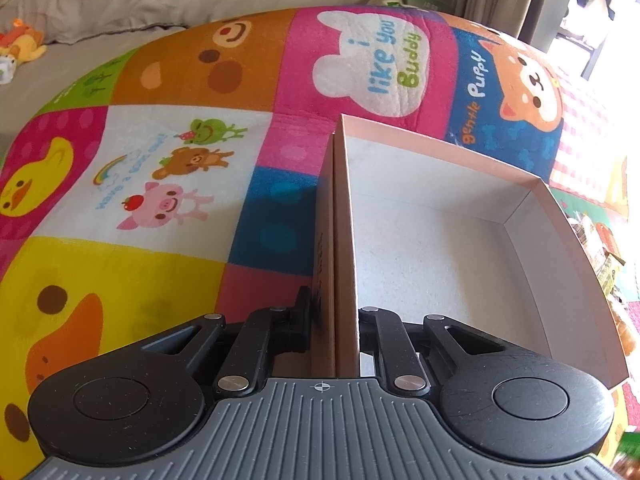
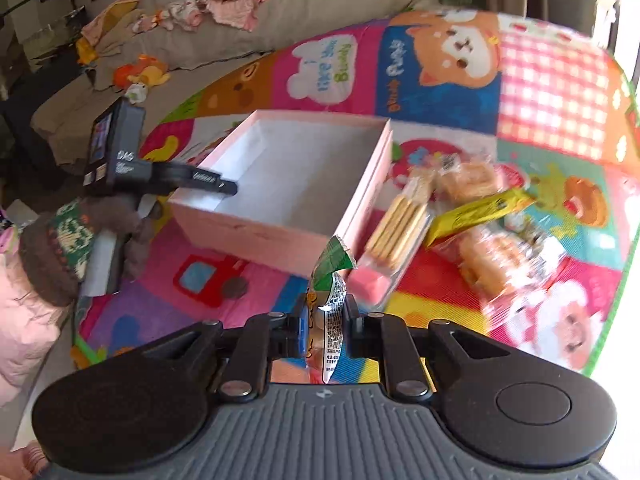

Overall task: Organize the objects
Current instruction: 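Carry the snack bag into the pink box and open the right gripper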

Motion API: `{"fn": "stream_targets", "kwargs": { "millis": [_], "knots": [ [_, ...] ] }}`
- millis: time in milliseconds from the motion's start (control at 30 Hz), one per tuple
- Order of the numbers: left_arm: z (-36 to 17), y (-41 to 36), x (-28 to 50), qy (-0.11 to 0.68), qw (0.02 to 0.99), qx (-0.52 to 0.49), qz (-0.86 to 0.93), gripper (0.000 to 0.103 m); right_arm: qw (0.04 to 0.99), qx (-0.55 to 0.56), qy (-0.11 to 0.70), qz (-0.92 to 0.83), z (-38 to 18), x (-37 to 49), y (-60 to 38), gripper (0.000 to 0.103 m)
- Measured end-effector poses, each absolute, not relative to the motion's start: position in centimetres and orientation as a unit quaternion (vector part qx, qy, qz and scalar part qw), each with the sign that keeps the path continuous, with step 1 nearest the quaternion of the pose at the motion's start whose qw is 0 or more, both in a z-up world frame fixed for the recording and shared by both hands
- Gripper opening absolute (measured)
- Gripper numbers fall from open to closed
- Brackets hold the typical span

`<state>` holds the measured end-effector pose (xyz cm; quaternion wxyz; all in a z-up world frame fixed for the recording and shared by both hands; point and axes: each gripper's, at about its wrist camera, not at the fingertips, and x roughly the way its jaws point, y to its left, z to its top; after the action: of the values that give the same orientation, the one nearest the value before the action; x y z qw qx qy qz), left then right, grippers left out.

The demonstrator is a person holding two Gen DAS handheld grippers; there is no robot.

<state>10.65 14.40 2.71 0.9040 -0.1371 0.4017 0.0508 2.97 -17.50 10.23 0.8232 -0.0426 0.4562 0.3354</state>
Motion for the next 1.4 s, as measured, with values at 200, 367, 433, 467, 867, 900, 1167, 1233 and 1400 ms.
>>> {"fn": "stream_targets", "kwargs": {
  "millis": [200, 367, 433, 467, 867, 900, 1167, 1233, 1400],
  "knots": [
    [2.8, 14.3, 10.7, 0.406, 0.903, -0.134, 0.052, 0.014, 0.847, -0.119, 0.431, 0.288, 6.7, 1.0, -17.1, 0.035],
    [2.8, 14.2, 10.6, 0.403, 0.904, -0.130, 0.056, 0.014, 0.874, -0.151, 0.389, 0.248, 7.2, -0.4, -18.8, 0.071],
    [2.7, 14.1, 10.5, 0.402, 0.905, -0.128, 0.056, 0.014, 0.876, -0.107, 0.398, 0.252, 7.4, -0.3, -19.3, 0.091],
    [2.7, 14.1, 10.5, 0.402, 0.905, -0.128, 0.056, 0.014, 0.876, -0.090, 0.402, 0.252, 7.3, -0.2, -19.4, 0.093],
    [2.8, 14.1, 10.3, 0.407, 0.903, -0.125, 0.050, 0.014, 0.849, -0.118, 0.432, 0.280, 4.4, 1.4, -14.5, 0.057],
    [2.8, 14.1, 10.4, 0.407, 0.903, -0.124, 0.050, 0.013, 0.845, -0.117, 0.431, 0.296, 5.3, 1.3, -14.5, 0.057],
    [2.8, 14.2, 10.3, 0.407, 0.903, -0.126, 0.050, 0.013, 0.873, -0.064, 0.322, 0.359, 16.8, 5.0, -11.1, 0.056],
    [2.8, 14.2, 10.4, 0.409, 0.902, -0.128, 0.051, 0.014, 0.890, -0.056, 0.284, 0.352, 18.6, 7.7, -8.6, 0.069],
    [2.8, 14.3, 10.4, 0.407, 0.902, -0.133, 0.051, 0.014, 0.898, -0.041, 0.297, 0.323, 18.5, 12.4, -7.0, 0.085]
  ]
}}
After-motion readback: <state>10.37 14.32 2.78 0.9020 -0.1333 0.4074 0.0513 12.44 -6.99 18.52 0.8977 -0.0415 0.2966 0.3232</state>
